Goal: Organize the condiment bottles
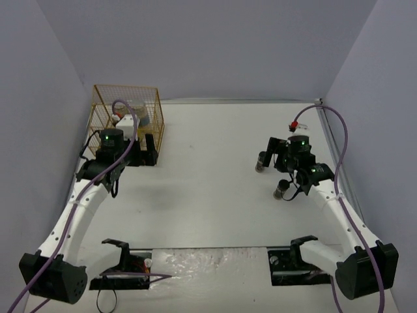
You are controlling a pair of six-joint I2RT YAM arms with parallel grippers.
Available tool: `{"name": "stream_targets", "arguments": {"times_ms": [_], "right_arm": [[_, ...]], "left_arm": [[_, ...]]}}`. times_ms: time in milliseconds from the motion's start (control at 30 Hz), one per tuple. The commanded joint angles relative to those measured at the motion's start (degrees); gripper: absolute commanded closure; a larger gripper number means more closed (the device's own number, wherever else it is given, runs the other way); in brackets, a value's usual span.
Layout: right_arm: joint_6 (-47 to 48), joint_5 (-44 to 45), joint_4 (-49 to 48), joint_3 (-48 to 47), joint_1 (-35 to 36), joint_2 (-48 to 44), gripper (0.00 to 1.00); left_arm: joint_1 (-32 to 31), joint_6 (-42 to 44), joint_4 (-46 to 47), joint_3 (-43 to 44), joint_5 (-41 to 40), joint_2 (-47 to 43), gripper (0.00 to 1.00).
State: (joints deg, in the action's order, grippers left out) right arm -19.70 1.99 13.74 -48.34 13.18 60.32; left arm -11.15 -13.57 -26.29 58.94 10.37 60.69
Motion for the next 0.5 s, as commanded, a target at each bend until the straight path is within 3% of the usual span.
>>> {"name": "stream_targets", "arguments": {"times_ms": [0,267,467], "right_arm": [[1.62,3.34,-8.39,-4.76,1.52,8.12,0.09],[1.7,4.87,-11.29,-8.47,5.61,20.84,0.17],[-0.3,11.83,-13.11,-7.95,8.28,26.94,0.27]], "left_arm": [[-0.19,1.19,3.05,-0.22,-1.43,-3.63,0.03],[-0.28,1.86,1.01,-0.62,-6.93,-4.4,0.03],[-0.28,1.78,1.26,-1.11,-7.34,-4.88,0.03]]}}
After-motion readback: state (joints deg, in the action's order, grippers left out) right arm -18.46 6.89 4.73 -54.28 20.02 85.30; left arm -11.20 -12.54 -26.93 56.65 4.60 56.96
